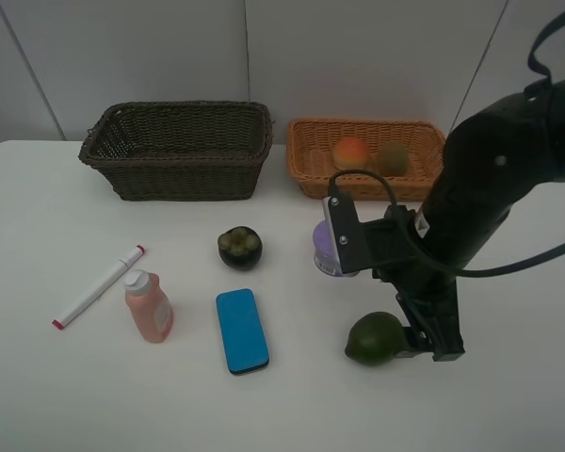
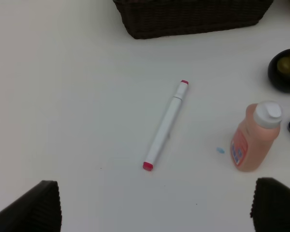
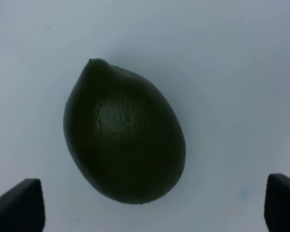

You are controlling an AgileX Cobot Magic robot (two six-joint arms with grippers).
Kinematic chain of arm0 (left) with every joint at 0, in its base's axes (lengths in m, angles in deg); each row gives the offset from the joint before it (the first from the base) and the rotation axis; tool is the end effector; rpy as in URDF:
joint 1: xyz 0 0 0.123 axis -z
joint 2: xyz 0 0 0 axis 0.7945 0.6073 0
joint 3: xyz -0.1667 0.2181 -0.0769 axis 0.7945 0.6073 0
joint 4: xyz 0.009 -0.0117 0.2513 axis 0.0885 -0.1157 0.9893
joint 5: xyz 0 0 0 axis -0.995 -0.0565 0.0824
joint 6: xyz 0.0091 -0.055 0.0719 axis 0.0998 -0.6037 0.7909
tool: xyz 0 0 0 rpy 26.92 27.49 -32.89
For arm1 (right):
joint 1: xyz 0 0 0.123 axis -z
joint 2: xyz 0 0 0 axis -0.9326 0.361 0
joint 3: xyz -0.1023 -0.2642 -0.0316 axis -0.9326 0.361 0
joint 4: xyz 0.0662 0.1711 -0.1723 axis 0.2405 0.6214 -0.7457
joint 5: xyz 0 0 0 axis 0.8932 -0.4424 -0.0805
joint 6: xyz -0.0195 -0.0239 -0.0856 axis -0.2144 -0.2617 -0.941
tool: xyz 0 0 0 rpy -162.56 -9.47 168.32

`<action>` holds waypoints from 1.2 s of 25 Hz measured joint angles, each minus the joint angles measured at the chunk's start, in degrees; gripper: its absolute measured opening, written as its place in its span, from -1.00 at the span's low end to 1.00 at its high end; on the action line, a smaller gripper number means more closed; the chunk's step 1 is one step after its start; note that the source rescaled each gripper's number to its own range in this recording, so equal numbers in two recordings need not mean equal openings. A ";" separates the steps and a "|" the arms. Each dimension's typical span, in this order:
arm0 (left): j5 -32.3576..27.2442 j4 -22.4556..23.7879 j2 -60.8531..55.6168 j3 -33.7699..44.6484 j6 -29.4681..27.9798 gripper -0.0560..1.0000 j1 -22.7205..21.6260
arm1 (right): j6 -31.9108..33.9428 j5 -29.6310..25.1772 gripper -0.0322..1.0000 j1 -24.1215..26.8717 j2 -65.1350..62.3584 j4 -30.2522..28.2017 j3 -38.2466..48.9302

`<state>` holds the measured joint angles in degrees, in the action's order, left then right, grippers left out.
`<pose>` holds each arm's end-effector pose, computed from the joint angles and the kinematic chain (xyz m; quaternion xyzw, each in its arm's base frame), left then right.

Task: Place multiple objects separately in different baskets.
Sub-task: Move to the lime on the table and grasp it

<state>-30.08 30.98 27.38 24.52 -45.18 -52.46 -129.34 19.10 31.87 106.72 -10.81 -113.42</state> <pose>0.0057 -0.0047 0.2777 0.0284 0.8691 -0.0153 0.4936 0.2136 0.1557 0.1634 -0.7322 0.6782 -0.0327 0.0546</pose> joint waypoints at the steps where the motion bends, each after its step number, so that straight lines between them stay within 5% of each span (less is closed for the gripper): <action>1: 0.00 0.00 0.00 0.00 0.00 1.00 0.00 | -0.21 0.94 0.98 0.00 0.00 0.00 0.55; 30: 0.00 0.00 0.00 0.00 0.00 1.00 0.00 | -2.97 8.46 0.98 0.00 10.37 1.89 2.08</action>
<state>-30.08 30.98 27.38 24.52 -45.18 -52.46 -132.31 27.57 31.87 117.08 -8.92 -111.34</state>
